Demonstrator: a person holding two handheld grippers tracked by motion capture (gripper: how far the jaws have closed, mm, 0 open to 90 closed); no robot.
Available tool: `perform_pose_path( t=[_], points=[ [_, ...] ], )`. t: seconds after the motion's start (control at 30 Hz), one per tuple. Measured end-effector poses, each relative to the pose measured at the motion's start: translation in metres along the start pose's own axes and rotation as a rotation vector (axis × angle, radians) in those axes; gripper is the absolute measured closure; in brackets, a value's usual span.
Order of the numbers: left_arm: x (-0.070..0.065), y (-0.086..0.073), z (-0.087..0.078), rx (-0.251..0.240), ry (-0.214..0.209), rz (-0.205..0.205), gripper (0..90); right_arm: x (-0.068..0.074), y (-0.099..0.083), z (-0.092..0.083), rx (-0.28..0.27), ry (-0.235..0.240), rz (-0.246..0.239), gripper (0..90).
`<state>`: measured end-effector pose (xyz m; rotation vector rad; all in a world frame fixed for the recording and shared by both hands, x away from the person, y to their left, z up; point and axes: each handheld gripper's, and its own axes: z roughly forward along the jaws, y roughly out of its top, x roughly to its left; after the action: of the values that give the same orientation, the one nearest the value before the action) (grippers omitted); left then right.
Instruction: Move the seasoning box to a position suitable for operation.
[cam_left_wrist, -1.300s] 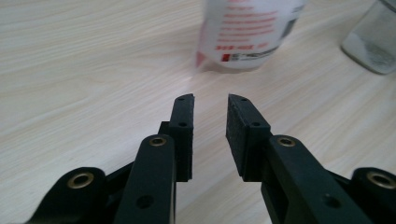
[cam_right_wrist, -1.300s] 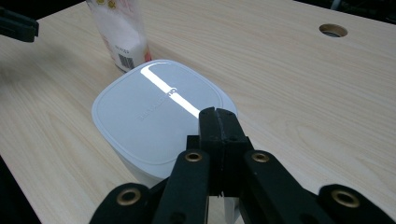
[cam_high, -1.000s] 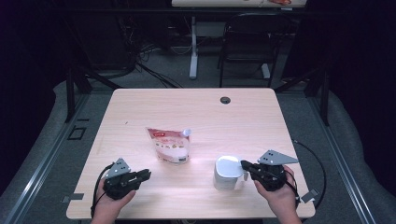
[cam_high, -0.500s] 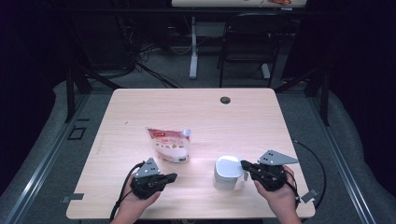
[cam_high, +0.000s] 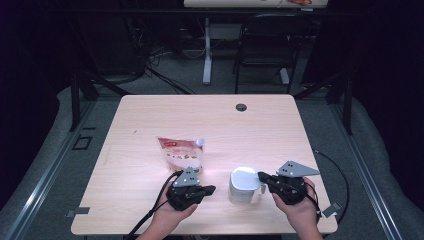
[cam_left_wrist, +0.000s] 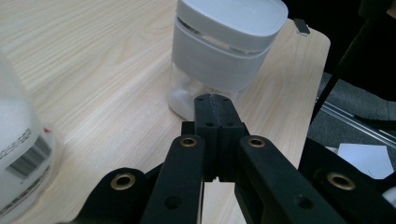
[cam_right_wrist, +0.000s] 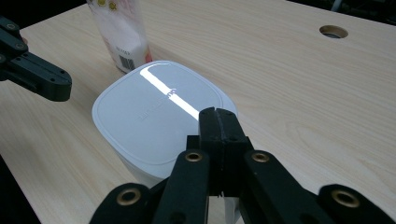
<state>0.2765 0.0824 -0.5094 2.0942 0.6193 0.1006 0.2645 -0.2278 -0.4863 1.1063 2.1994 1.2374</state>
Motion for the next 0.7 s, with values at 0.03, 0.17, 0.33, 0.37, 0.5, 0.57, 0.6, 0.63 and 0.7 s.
perform_pose_path(
  t=[0.03,0.17,0.33,0.37,0.5,0.57,0.6,0.63,0.7],
  points=[
    [-0.001,0.001,0.002,-0.002,-0.004,-0.002,90.0,0.000,0.000,0.000,-0.001,-0.001,0.000,90.0],
    [-0.004,0.006,0.010,0.002,-0.023,0.006,90.0,0.000,0.000,0.000,-0.001,-0.001,-0.001,90.0],
    [-0.008,0.011,0.018,0.007,-0.032,0.010,90.0,0.000,0.000,0.000,-0.002,0.001,0.002,90.0],
    [-0.008,0.012,0.019,0.011,-0.036,0.010,90.0,0.000,0.000,0.000,-0.002,0.001,0.002,90.0],
    [-0.008,0.014,0.025,0.010,-0.038,0.007,90.0,0.000,0.000,0.000,-0.003,0.001,0.002,90.0],
    [-0.008,0.014,0.028,0.015,-0.043,0.008,90.0,0.000,0.000,0.000,-0.004,0.001,0.002,90.0],
    [-0.008,0.015,0.029,0.016,-0.043,0.010,90.0,0.000,0.000,0.000,-0.004,0.001,0.002,90.0],
    [-0.009,0.015,0.030,0.016,-0.044,0.010,90.0,0.000,0.000,0.000,-0.004,0.001,0.002,90.0],
    [-0.009,0.015,0.032,0.021,-0.048,0.010,90.0,0.000,0.000,0.000,-0.004,0.001,0.002,90.0]
  ],
)
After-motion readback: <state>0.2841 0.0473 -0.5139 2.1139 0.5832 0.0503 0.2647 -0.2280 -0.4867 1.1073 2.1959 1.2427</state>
